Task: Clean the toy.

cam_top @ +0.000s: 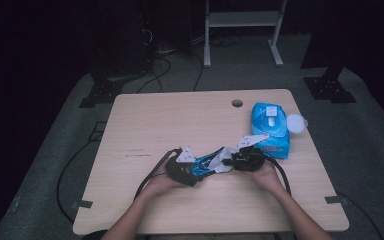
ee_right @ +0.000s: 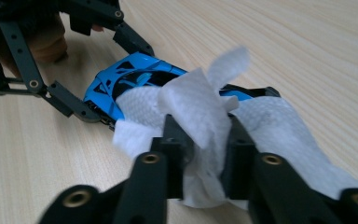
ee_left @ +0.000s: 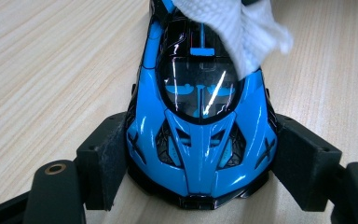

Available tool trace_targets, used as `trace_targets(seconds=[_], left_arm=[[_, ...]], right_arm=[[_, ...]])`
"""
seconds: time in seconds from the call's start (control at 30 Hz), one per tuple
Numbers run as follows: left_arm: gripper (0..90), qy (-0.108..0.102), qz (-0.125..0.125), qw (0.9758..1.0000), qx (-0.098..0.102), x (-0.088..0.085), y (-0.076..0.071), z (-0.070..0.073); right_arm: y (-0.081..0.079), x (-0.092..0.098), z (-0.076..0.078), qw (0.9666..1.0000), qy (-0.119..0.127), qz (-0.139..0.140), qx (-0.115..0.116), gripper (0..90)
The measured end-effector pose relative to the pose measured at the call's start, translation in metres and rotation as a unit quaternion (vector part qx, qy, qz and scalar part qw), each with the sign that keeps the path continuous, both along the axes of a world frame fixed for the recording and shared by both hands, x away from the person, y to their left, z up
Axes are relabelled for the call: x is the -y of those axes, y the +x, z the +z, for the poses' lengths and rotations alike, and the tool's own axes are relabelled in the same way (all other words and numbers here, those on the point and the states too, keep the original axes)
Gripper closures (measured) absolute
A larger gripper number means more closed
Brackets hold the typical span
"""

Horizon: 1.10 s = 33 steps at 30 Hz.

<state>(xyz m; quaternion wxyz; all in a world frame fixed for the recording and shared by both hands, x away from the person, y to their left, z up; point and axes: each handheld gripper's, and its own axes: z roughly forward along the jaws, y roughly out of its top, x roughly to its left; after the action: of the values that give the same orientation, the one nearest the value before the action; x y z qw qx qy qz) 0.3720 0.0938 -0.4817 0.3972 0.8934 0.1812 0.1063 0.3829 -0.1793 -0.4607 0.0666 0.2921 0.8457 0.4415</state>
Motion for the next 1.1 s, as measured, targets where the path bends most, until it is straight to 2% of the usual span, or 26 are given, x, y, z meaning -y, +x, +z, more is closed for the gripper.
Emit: trace_targets(seconds=[0.07,0.13,0.17,0.2,0.3,0.33,0.47,0.6,0.63,0.67,0.73,0.77,0.8,0.87,0.93,0.97,1.1], left_arm=[[25.1,-0.001,0.000,1.0000,-0.001,0.000,0.000,0.000],[25.0,-0.002,0.000,1.0000,-0.002,0.000,0.000,0.000],[25.0,-0.001,-0.001,1.0000,-0.004,0.000,0.001,0.000],[25.0,-0.001,-0.001,1.0000,-0.004,0.000,0.001,0.000],[25.0,-0.003,0.000,1.0000,-0.005,0.000,0.001,0.000],[25.0,-0.002,-0.001,1.0000,-0.005,-0.001,0.001,0.000],[25.0,0.001,0.000,1.0000,-0.004,0.000,0.001,0.000],[25.0,-0.002,0.001,1.0000,-0.007,0.000,0.001,0.000],[25.0,-0.001,0.001,1.0000,-0.007,0.000,0.001,0.000],[25.1,-0.001,0.001,1.0000,-0.007,0.000,0.001,0.000],[25.1,-0.003,0.001,1.0000,-0.007,0.000,0.001,0.000],[25.1,0.003,-0.002,1.0000,-0.005,0.000,0.001,0.001],[25.1,0.003,-0.002,1.0000,-0.005,0.000,0.001,0.001],[25.1,0.003,-0.001,1.0000,-0.005,0.000,0.001,0.001],[25.2,0.000,-0.001,1.0000,-0.005,0.001,0.001,0.000],[25.1,0.000,-0.002,1.0000,-0.005,0.000,0.001,0.000],[25.1,0.000,0.001,1.0000,-0.006,0.000,0.001,0.000]], right_arm=[[0.002,0.003,-0.001,1.0000,0.006,-0.001,-0.004,80.2],[0.001,0.003,0.000,1.0000,-0.003,-0.004,0.007,81.5],[-0.003,0.000,0.004,0.9992,-0.016,-0.017,0.033,81.6],[-0.003,0.000,0.004,0.9992,-0.016,-0.017,0.033,81.6],[-0.007,0.005,0.016,0.9963,-0.006,-0.046,0.072,81.5],[-0.008,0.011,0.020,0.9951,-0.011,-0.057,0.080,81.4],[-0.013,0.018,0.009,0.9964,-0.032,-0.056,0.056,81.4],[-0.017,0.018,0.006,0.9966,-0.031,-0.054,0.054,81.4],[-0.013,0.014,0.008,0.9959,-0.044,-0.051,0.060,81.4],[-0.013,0.014,0.008,0.9959,-0.044,-0.051,0.060,81.4],[-0.006,0.008,0.012,0.9955,-0.055,-0.051,0.059,81.4],[0.003,0.000,0.016,0.9956,-0.048,-0.053,0.060,81.4],[0.003,0.000,0.016,0.9956,-0.048,-0.053,0.060,81.4],[0.012,-0.010,0.018,0.9946,-0.056,-0.054,0.069,81.3],[0.021,-0.018,0.017,0.9948,-0.048,-0.060,0.067,81.3],[0.028,-0.024,0.015,0.9954,-0.043,-0.064,0.057,81.3],[0.031,-0.027,0.010,0.9959,-0.047,-0.061,0.048,81.3]])
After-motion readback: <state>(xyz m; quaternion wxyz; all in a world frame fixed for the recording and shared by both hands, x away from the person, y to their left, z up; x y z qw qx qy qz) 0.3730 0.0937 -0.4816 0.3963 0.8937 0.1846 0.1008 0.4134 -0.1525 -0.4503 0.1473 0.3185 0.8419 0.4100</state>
